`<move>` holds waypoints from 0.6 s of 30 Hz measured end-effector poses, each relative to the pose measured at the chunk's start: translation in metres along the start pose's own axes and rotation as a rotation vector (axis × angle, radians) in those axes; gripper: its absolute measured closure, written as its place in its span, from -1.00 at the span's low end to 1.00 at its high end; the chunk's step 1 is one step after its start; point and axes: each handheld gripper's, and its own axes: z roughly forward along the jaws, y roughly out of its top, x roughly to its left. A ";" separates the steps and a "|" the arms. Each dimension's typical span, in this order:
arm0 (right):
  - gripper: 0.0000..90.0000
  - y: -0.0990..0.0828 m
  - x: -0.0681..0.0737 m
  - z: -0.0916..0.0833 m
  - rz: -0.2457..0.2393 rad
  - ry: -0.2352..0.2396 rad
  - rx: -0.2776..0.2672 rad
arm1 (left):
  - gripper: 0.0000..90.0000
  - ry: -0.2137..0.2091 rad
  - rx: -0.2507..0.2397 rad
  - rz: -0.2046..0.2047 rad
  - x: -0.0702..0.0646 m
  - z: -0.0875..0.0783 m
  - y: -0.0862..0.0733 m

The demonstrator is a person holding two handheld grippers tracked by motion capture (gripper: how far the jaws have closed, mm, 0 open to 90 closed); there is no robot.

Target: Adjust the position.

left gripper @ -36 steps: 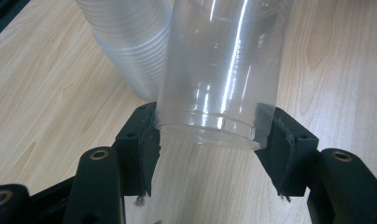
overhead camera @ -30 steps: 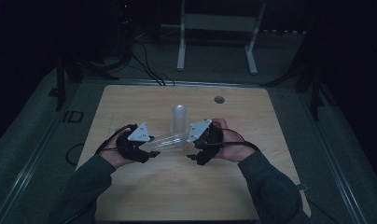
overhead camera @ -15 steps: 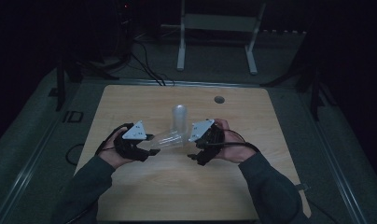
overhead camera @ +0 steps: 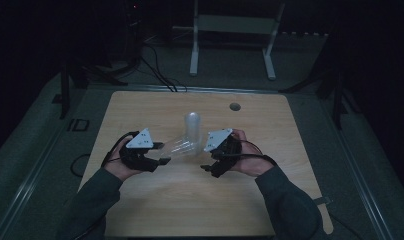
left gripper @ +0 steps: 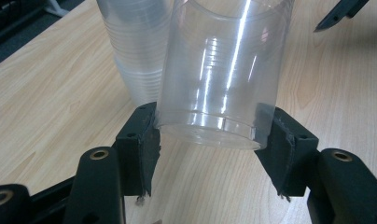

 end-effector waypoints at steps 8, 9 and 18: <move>-0.70 -0.003 0.001 0.002 0.023 -0.003 -0.025 | -0.07 0.006 -0.024 -0.007 0.000 -0.002 0.000; -0.70 -0.003 0.001 0.002 0.028 -0.004 -0.029 | -0.07 0.007 -0.028 -0.010 0.000 -0.002 0.000; -0.68 -0.007 0.001 0.004 0.066 -0.004 -0.062 | -0.07 0.011 -0.069 -0.035 0.002 -0.005 -0.002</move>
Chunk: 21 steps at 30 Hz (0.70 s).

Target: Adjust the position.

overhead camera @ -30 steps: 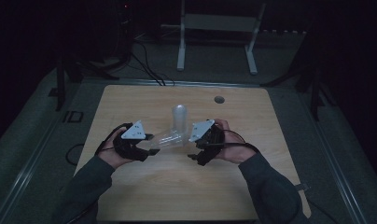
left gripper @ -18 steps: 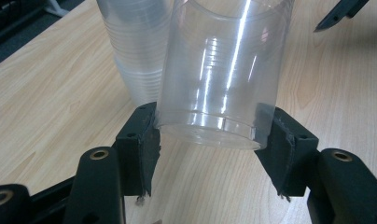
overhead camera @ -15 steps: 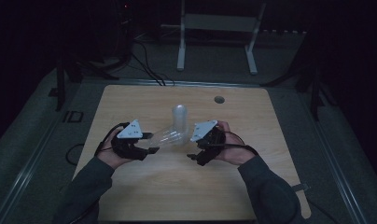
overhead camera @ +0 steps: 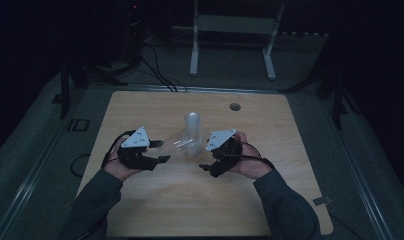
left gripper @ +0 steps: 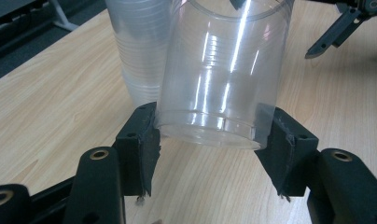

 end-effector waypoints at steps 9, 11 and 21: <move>-0.59 -0.001 0.001 0.002 0.025 -0.001 -0.038 | -0.07 0.014 -0.037 -0.020 0.001 -0.001 -0.002; -0.56 -0.001 0.002 0.003 0.031 0.000 -0.047 | -0.07 0.011 -0.048 -0.028 0.002 -0.002 -0.003; -0.51 0.000 0.001 0.003 0.085 -0.004 -0.124 | -0.07 0.004 -0.100 -0.062 0.003 -0.003 -0.006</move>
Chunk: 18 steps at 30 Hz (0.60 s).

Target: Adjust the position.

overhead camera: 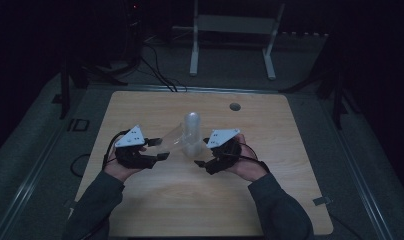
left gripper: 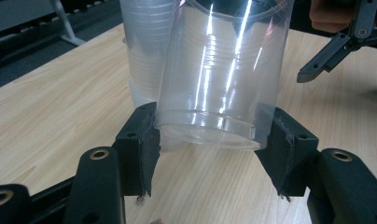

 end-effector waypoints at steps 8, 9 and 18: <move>-0.50 -0.001 -0.001 0.001 0.051 0.014 -0.065 | -0.07 -0.004 -0.042 -0.023 0.001 -0.001 -0.001; -0.49 -0.001 0.000 0.001 0.058 0.017 -0.072 | -0.07 -0.005 -0.047 -0.025 0.001 -0.001 -0.002; -0.49 0.000 0.001 0.002 0.092 0.033 -0.122 | -0.07 -0.007 -0.089 -0.043 0.000 0.000 -0.006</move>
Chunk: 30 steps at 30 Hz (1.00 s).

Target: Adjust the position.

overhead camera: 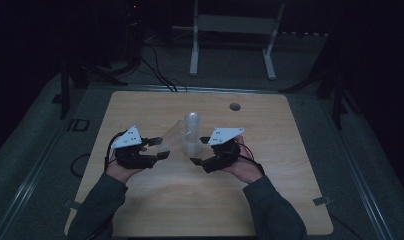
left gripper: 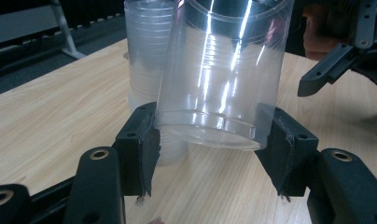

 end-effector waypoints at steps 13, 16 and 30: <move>-0.49 0.000 0.000 0.001 0.050 0.019 -0.055 | -0.07 -0.006 -0.067 -0.033 0.001 -0.002 -0.005; -0.49 0.001 0.000 0.001 0.061 0.024 -0.072 | -0.07 -0.003 -0.078 -0.038 0.001 -0.002 -0.005; -0.42 0.003 -0.002 0.001 0.142 0.029 -0.192 | -0.07 0.011 -0.144 -0.051 -0.003 -0.002 -0.005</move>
